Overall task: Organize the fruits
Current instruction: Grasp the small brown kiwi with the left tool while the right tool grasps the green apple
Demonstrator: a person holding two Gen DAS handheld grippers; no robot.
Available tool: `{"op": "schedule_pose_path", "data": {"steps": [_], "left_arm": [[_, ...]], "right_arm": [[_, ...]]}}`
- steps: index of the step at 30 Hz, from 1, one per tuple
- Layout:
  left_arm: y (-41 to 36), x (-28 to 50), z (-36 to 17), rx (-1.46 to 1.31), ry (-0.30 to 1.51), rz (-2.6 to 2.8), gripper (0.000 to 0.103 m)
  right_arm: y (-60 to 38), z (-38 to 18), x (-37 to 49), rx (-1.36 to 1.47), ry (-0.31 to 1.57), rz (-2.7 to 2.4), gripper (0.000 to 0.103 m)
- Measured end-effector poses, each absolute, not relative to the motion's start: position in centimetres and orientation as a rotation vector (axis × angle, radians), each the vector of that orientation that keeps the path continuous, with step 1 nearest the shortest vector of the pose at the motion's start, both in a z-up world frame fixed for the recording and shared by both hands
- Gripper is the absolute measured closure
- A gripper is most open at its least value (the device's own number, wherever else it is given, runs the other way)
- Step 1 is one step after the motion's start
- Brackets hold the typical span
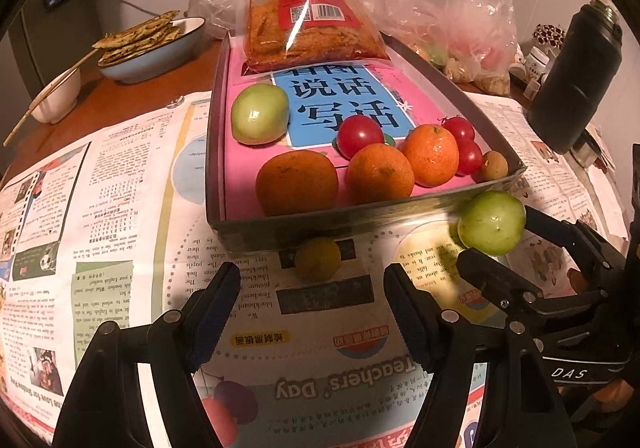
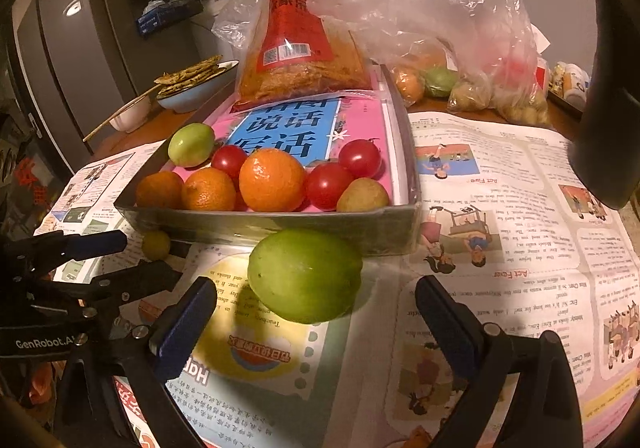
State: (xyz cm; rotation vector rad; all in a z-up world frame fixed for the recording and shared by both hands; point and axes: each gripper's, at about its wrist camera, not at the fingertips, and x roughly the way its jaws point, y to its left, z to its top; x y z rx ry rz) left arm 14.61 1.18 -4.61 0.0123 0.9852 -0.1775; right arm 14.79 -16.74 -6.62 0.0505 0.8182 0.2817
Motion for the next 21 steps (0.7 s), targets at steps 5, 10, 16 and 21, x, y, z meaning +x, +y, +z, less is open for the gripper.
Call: {"op": "schedule_pose_path", "data": {"steps": [5,10,16,21], "left_arm": [[1.23,14.78,-4.67,0.000,0.985,-0.188,0.030],[1.17,14.90,-4.78,-0.007,0.985,-0.201,0.036],[0.92,15.16,-4.91,-0.013,0.988,-0.209,0.043],[0.74,15.30,-5.03,-0.011,0.990,-0.214,0.046]], "right_arm": [[-16.75,-6.61,14.90,0.068,0.812,0.284,0.008],[-16.70,-6.62,14.99,0.064,0.805,0.291,0.018],[-16.74,-6.66,15.07,0.071,0.801,0.302,0.029],[-16.60,-6.69,15.06,0.054,0.793,0.314,0.042]]}}
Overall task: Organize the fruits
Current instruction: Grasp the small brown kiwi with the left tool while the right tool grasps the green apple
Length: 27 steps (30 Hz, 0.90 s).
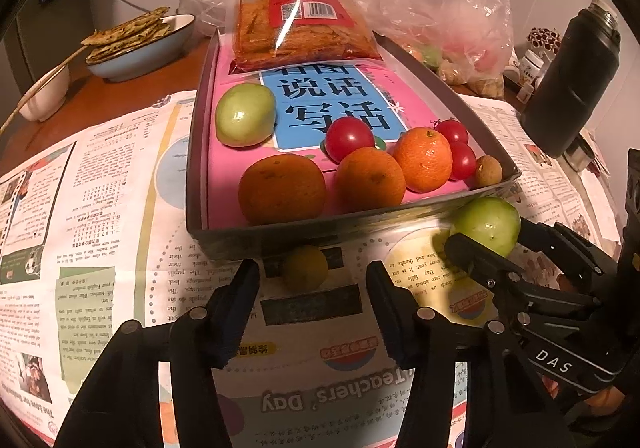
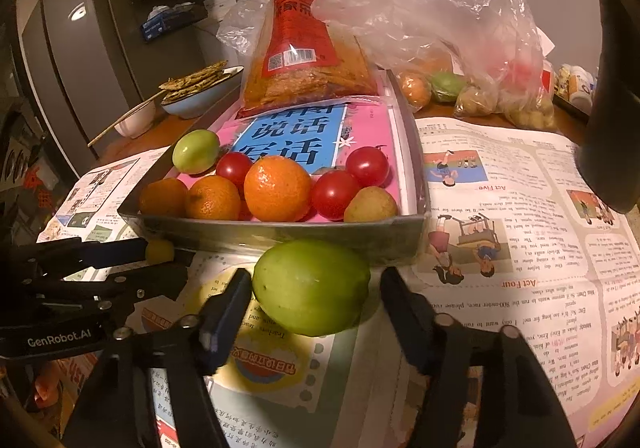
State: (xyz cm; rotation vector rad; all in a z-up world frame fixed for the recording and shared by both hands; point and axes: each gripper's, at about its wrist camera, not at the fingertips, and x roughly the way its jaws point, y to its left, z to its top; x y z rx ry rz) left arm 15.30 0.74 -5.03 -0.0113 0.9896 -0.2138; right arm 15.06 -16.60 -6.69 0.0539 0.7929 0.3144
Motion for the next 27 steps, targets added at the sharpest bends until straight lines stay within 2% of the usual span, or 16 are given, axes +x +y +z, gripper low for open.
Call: {"op": "schedule_pose_path", "data": {"steps": [2,7,13,18,19,27], "left_arm": [[0.7,15.4,-5.1,-0.011,0.991,-0.211,0.050],[0.6,15.5,-5.1,-0.009,0.992,-0.214,0.052],[0.5,15.8,-5.1,-0.008,0.994,-0.207,0.060],[0.7,15.8,-5.1,-0.011,0.995,-0.202,0.073],[0.8,15.8,-5.1,-0.013,0.995,-0.205,0.079],[0.8,15.5,-5.0,-0.023,0.999,-0.226,0.079]], "right_arm": [[-16.5,-6.7,15.0,0.055,0.791,0.331,0.048],[-16.6,-6.7,14.9,0.059,0.789,0.343,0.048],[-16.9,-6.6,14.6,0.070,0.792,0.354,0.048],[-17.1,-6.6,14.3,0.080,0.792,0.357,0.048],[-17.2,-6.6,14.3,0.082,0.792,0.357,0.048],[-17.6,-6.6,14.0,0.093,0.795,0.355,0.048]]}}
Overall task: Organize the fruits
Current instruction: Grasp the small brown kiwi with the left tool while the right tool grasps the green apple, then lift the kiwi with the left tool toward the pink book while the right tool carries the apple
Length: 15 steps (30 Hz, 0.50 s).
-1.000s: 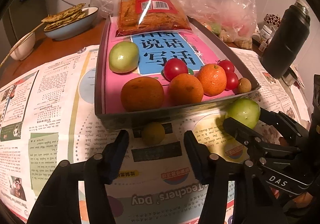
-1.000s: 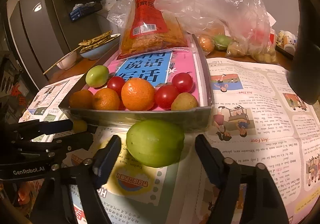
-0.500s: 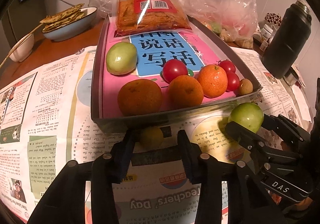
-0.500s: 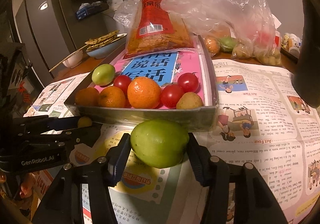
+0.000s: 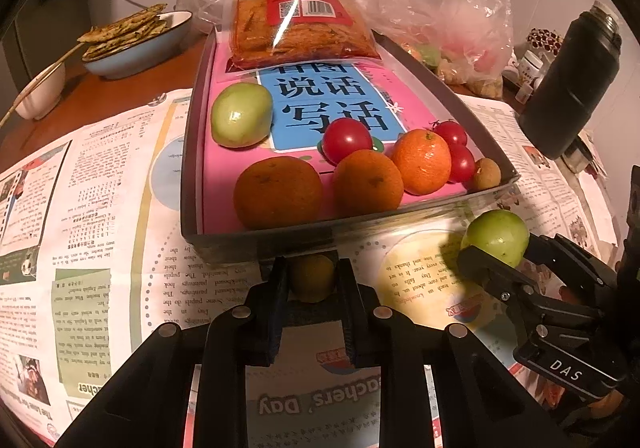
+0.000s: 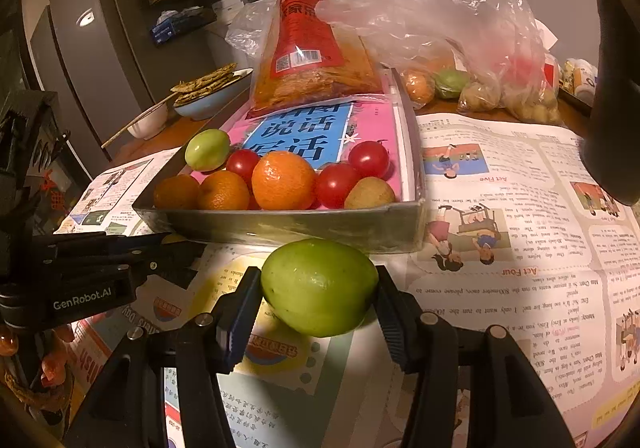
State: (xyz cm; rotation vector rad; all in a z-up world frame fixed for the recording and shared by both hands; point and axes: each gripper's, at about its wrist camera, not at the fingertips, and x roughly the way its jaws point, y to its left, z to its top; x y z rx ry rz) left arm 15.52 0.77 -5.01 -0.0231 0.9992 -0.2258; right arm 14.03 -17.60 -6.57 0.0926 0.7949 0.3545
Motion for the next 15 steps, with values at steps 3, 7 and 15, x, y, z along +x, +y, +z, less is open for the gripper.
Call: {"op": "schedule_pose_path", "data": {"steps": [3,7,15], "left_arm": [[0.7,15.3,-4.8,-0.023,0.996,-0.231,0.079],[0.7,14.8,-4.4,-0.022,0.986,-0.238,0.079],[0.5,14.1,-3.1,-0.017,0.958,-0.245,0.079]], "right_arm": [[-17.8,-6.4,14.0,0.096,0.792,0.352,0.048],[-18.1,-6.1,13.7,0.104,0.784,0.351,0.048],[-18.8,-5.1,13.1,0.119,0.761,0.349,0.048]]}}
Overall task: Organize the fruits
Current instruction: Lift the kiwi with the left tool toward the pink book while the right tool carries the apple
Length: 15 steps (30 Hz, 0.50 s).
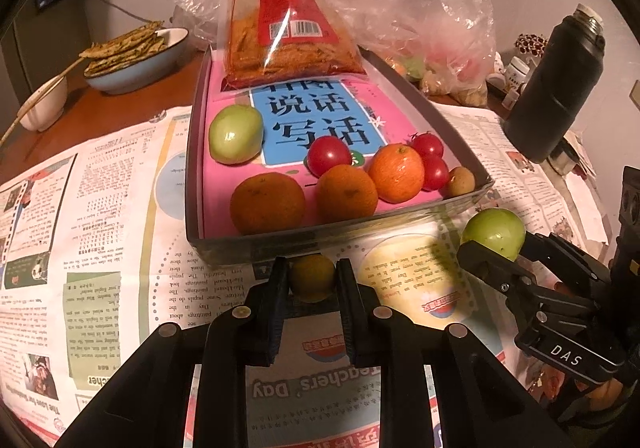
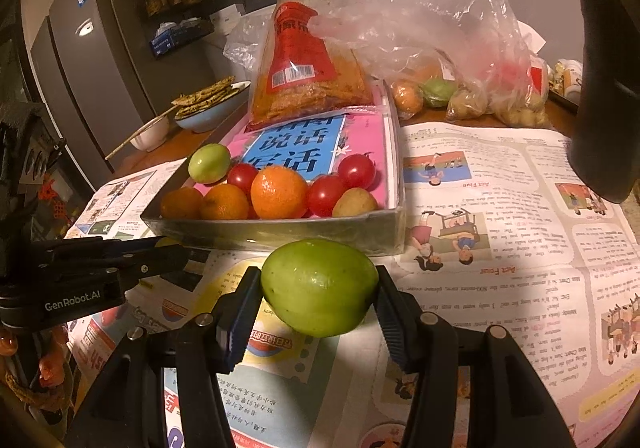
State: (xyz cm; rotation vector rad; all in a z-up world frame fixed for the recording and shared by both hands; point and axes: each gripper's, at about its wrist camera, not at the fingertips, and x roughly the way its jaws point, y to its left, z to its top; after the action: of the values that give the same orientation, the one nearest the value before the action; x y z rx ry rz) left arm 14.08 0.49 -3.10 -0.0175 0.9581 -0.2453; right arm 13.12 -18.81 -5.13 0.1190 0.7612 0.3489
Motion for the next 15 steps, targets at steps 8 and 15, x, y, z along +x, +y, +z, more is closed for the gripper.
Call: {"op": "schedule_pose_path", "data": {"steps": [8,15], "left_arm": [[-0.1,13.8,-1.9,-0.003,0.935,-0.253,0.079],[-0.7,14.0,-0.9,0.012,0.922,-0.260,0.079]], "right_arm": [[-19.2,-3.9,12.7,0.127,0.730,0.354,0.048],[-19.3,-2.8,12.7,0.130,0.704,0.360,0.048]]}}
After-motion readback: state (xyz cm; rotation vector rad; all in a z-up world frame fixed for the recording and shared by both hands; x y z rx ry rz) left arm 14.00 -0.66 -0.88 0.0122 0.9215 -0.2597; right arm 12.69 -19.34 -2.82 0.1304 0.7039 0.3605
